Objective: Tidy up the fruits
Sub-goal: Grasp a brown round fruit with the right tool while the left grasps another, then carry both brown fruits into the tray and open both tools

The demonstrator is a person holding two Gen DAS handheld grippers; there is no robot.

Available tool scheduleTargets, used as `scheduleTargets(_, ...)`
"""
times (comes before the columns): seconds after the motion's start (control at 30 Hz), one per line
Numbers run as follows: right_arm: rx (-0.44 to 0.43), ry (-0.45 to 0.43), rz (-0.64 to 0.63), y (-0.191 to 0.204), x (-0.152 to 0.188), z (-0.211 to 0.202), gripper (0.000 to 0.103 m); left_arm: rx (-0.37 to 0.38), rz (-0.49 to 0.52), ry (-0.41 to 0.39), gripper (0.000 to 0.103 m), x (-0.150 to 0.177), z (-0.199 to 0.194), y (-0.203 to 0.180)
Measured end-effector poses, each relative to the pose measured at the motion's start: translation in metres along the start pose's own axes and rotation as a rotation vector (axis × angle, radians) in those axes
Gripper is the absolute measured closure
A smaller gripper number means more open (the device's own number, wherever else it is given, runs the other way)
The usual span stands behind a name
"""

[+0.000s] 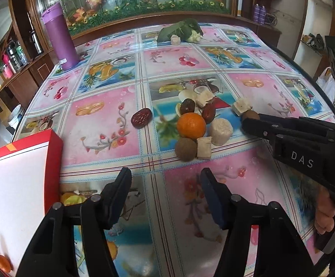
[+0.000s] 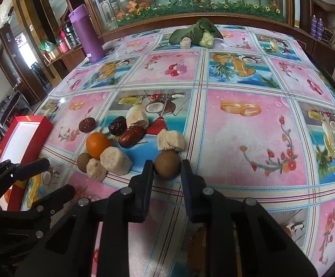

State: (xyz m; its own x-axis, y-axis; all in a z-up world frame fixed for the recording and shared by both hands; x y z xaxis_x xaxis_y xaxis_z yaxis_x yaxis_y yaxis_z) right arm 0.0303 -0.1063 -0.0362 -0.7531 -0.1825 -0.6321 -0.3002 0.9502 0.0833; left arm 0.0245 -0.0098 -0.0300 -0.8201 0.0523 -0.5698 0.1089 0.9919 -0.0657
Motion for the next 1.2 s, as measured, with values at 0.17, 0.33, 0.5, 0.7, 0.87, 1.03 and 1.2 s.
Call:
scheduleTargets(0.17, -0.004, -0.007, 0.051, -0.008, 0.0, -0.002, 0.077, 0.02, 0.002, 0.019, 0.053, -0.009, 0.012, -0.005)
scheduleTargets(0.33, -0.015, -0.009, 0.091, -0.014, 0.001, -0.003, 0.077, 0.06, -0.001, 0.036, 0.061, -0.012, 0.021, -0.009)
scheduleTargets(0.5, -0.007, -0.027, 0.107, -0.017, -0.001, -0.006, 0.077, 0.079, -0.005, 0.03, 0.074, -0.015, 0.022, -0.014)
scheduleTargets(0.7, -0.005, -0.044, 0.111, -0.02, -0.002, -0.006, 0.077, 0.098, -0.032, 0.013, 0.081, -0.014, 0.015, -0.012)
scheduleTargets(0.87, -0.011, -0.081, 0.116, -0.021, -0.004, -0.011, 0.077, 0.081, -0.056, -0.068, 0.081, -0.015, -0.018, -0.001)
scheduleTargets(1.03, -0.015, -0.144, 0.096, -0.018, -0.008, -0.022, 0.077, 0.056, -0.104, -0.168, 0.081, -0.011, -0.067, 0.029)
scheduleTargets(1.2, -0.003, -0.177, 0.056, -0.01, -0.009, -0.028, 0.077, -0.006, -0.193, -0.249, 0.081, 0.001, -0.106, 0.08)
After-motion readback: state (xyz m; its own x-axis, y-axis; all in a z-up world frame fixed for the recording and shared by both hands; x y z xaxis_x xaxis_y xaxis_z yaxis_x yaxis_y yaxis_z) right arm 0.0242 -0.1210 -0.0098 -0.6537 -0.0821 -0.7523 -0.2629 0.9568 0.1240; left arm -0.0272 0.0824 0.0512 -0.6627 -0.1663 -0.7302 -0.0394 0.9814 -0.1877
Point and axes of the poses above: each gripper's, at about its wrist camera, not at the fingertips, and z roughly the way its jaws point, y to its left, x to its underside, the point moved 6 cm from there along z, roughly the way its jaws point, and after that the axes turned 13 degrees about -z, right-handed, at the moved point
